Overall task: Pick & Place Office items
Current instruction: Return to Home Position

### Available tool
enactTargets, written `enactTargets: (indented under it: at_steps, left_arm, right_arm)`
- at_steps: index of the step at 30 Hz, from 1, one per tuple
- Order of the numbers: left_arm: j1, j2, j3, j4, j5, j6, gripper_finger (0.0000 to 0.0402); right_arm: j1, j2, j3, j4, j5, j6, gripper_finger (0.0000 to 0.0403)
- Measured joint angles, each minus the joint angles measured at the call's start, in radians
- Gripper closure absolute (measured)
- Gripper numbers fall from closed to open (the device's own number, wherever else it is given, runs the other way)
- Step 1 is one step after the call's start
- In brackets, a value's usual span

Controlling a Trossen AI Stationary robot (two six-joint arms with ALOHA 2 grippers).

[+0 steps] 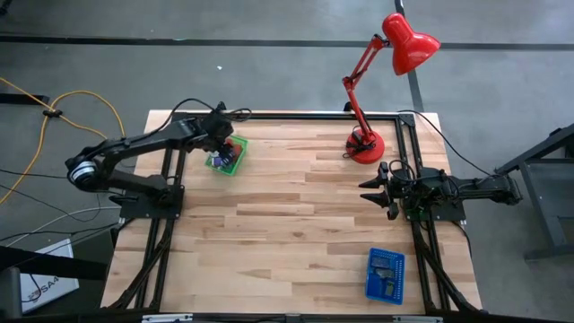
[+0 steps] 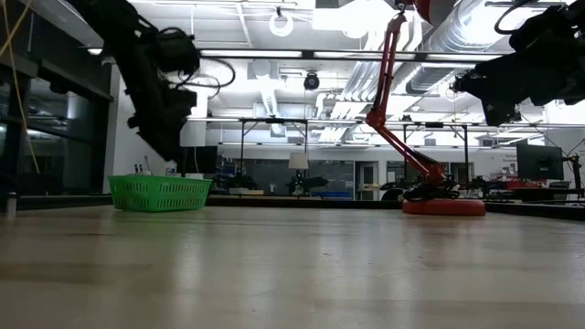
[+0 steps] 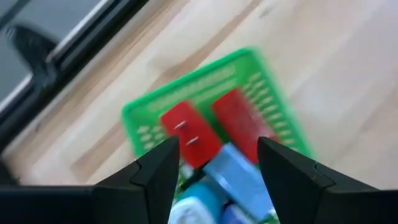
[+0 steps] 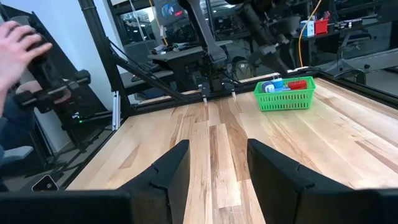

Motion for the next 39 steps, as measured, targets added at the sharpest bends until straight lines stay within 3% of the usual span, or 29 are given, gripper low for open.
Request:
enactTargets:
  at_steps: [8,25,30,39]
  left_arm:
    - [-0.141,-0.084,0.001,0.014,0.047,0.075,0.0195]
    - [-0.535,-0.142,-0.013,0.081,0.049,-0.073,0.0195]
    - [-0.618,-0.171,-0.106,0.208,0.049,-0.080,0.0195]
    - [-0.714,-0.246,-0.377,0.600,0.048,-0.096,0.0195]
  right_arm:
    - [0.000,0.000,0.000,0.000,0.000,0.000,0.0256]
    - [0.000,0.000,0.000,0.000,0.000,0.000,0.0256]
    - [0.000,0.000,0.000,0.000,0.000,0.000,0.0256]
    - [0.000,0.000,0.000,0.000,0.000,0.000,0.0256]
